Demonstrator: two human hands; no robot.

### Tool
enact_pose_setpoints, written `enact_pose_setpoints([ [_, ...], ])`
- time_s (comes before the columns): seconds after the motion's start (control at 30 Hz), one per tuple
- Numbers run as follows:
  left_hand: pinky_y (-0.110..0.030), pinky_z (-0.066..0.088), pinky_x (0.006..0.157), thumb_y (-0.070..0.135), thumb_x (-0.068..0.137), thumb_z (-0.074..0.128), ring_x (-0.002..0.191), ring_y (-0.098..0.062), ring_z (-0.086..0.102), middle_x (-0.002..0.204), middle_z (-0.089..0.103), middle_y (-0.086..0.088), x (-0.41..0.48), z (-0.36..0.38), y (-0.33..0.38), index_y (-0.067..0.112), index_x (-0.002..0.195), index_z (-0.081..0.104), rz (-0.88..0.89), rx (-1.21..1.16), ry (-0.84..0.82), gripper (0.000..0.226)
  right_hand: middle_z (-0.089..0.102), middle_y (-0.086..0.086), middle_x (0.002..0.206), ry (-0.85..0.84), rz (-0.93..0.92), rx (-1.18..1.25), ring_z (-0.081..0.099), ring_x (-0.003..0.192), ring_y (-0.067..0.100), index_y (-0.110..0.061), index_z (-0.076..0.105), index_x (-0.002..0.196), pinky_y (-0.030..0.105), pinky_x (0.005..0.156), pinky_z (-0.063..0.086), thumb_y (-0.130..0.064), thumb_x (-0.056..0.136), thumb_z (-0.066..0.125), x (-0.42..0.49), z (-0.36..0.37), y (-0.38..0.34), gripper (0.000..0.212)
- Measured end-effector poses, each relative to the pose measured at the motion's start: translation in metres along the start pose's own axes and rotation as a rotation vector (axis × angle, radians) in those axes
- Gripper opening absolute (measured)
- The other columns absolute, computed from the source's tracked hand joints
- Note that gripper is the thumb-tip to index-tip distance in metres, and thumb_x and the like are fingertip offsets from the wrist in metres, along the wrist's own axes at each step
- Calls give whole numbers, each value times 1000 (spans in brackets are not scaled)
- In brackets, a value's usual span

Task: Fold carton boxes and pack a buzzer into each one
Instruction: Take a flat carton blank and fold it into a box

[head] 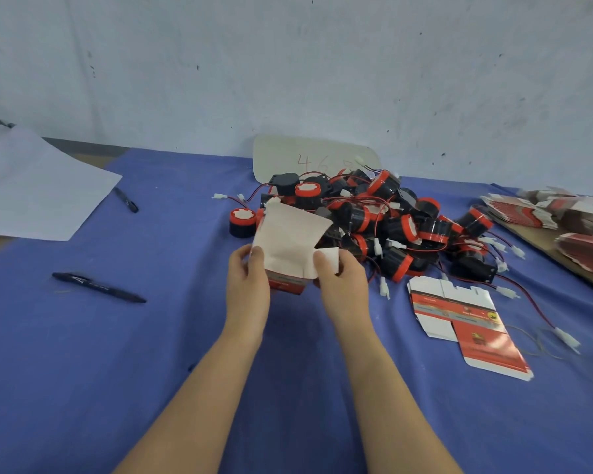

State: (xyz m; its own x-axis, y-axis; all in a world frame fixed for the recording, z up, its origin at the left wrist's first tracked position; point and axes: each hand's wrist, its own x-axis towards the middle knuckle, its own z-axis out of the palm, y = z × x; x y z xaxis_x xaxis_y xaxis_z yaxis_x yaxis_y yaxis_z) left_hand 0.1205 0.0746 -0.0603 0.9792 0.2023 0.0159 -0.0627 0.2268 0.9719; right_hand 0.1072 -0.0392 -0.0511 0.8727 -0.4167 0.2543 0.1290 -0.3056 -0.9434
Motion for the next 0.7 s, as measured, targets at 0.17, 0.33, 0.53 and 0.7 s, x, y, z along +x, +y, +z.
enact_pose_setpoints([
  [0.17, -21, 44, 61, 53, 95, 43, 84, -5, 59, 91, 59, 11, -3, -2, 2, 25, 94, 48, 122, 211, 116, 29, 57, 24, 82, 5, 164, 197, 50, 72, 19, 6, 57, 84, 44, 69, 52, -26, 98, 49, -2, 3, -3, 35],
  [0.33, -44, 58, 79, 51, 94, 43, 93, -20, 64, 98, 64, -3, -3, 1, 3, 20, 91, 52, 10, 117, 65, 32, 71, 6, 90, -54, 414, 624, 67, 84, 20, -9, 67, 97, 28, 64, 58, -32, 100, 46, 1, -2, -6, 31],
  [0.53, -28, 57, 55, 27, 97, 39, 80, -17, 69, 88, 70, -3, -1, 0, 7, 21, 96, 60, -194, -265, 6, 22, 61, 10, 106, -25, 444, 767, 63, 79, 19, -7, 50, 124, 26, 62, 55, -6, 96, 53, 3, -4, -5, 28],
  [0.7, -33, 58, 60, 20, 99, 41, 76, -21, 71, 83, 71, -6, -7, 4, 12, 13, 91, 63, -71, -153, -20, 25, 58, 7, 115, -4, 240, 302, 64, 75, 14, -12, 50, 118, 20, 59, 53, 0, 94, 48, -3, 8, -3, 27],
])
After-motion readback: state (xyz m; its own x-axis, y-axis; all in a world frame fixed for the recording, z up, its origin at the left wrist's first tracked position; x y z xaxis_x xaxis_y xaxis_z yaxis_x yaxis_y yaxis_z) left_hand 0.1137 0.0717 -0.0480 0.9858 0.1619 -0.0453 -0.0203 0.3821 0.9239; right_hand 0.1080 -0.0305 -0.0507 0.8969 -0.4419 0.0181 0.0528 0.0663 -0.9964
